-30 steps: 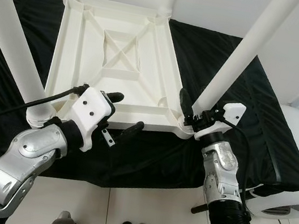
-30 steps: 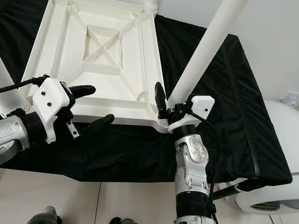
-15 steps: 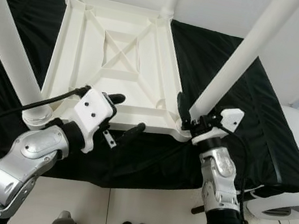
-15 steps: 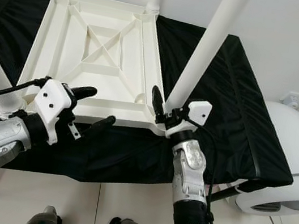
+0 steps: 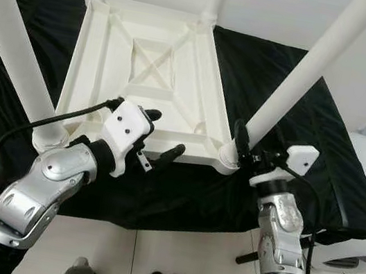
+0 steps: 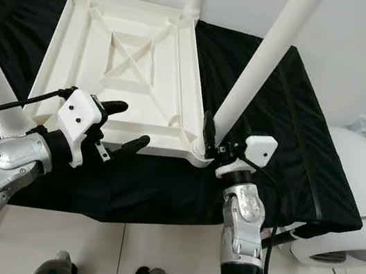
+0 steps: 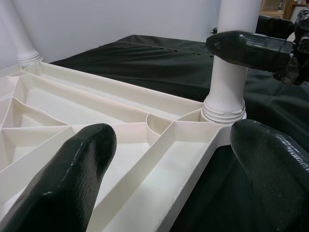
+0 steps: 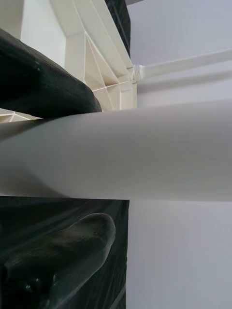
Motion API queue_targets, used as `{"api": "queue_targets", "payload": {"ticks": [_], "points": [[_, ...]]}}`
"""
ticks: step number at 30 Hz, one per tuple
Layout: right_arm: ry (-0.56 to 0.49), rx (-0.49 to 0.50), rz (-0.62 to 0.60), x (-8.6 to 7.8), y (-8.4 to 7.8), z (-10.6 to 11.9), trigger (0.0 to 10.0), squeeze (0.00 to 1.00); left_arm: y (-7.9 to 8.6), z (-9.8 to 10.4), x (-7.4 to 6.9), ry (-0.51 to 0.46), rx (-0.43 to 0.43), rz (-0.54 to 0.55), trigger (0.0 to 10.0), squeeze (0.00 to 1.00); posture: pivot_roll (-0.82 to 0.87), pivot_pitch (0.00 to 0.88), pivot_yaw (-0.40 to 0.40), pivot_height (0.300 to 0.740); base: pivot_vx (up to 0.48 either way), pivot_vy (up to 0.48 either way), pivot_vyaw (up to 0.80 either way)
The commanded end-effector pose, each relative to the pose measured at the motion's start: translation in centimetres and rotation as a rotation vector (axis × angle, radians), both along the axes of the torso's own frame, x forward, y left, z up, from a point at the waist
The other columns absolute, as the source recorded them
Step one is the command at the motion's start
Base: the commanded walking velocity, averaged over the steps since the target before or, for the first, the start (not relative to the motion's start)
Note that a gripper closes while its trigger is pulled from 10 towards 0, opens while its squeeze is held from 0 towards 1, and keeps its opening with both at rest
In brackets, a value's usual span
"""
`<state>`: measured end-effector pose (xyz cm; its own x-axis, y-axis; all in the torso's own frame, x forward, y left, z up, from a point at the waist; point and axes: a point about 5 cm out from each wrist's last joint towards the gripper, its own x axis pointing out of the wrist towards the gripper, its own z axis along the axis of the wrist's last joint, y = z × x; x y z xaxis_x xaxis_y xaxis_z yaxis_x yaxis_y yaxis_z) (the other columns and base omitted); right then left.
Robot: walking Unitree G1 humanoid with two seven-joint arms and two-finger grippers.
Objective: Building children table
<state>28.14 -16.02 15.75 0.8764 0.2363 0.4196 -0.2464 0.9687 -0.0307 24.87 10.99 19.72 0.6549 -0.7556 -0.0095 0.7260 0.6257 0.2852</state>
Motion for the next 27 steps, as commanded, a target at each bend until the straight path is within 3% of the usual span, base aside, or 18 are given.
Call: {"api": "queue_targets", "payload": {"ticks": [1,6,15,20,21,22,27], "points": [[0.024,-0.018,-0.016,-0.5,-0.5,-0.4,10.0,0.00,-0.5,-0.5,-0.5,0.013,0.030,-0.065,10.0,0.00,0.06,0.092,-0.099,0.740,0.000,0.000,0.00],[0.056,-0.051,-0.049,-1.9,-0.9,-1.5,10.0,0.00,-0.8,-0.9,0.0,0.016,0.051,-0.078,10.0,0.00,0.06,0.097,-0.103,0.740,0.000,0.000,0.00],[0.090,-0.059,-0.045,-2.9,-0.9,-2.4,10.0,0.00,-1.2,-1.3,0.5,0.015,0.107,-0.100,10.0,0.00,0.05,0.094,-0.098,0.740,0.000,0.000,0.00],[0.114,-0.069,-0.065,-3.6,-1.3,-2.8,10.0,0.00,-1.5,-2.8,1.4,0.039,0.226,-0.080,10.0,0.00,0.05,0.086,-0.090,0.740,0.000,0.000,0.00],[0.124,-0.074,-0.080,-3.9,-1.6,-2.9,10.0,0.00,-1.5,-3.9,2.1,0.062,0.315,-0.057,10.0,0.00,0.04,0.084,-0.086,0.740,0.000,0.000,0.00],[0.127,-0.075,-0.084,-3.9,-1.7,-3.0,10.0,0.00,-1.4,-4.2,2.4,0.065,0.347,-0.049,10.0,0.00,0.04,0.084,-0.086,0.740,0.000,0.000,0.00],[0.135,-0.084,-0.095,-4.4,-1.9,-3.1,10.0,0.00,-2.0,-4.6,2.7,0.101,0.383,-0.078,10.0,0.00,0.03,0.077,-0.077,0.740,0.000,0.000,0.00]]}}
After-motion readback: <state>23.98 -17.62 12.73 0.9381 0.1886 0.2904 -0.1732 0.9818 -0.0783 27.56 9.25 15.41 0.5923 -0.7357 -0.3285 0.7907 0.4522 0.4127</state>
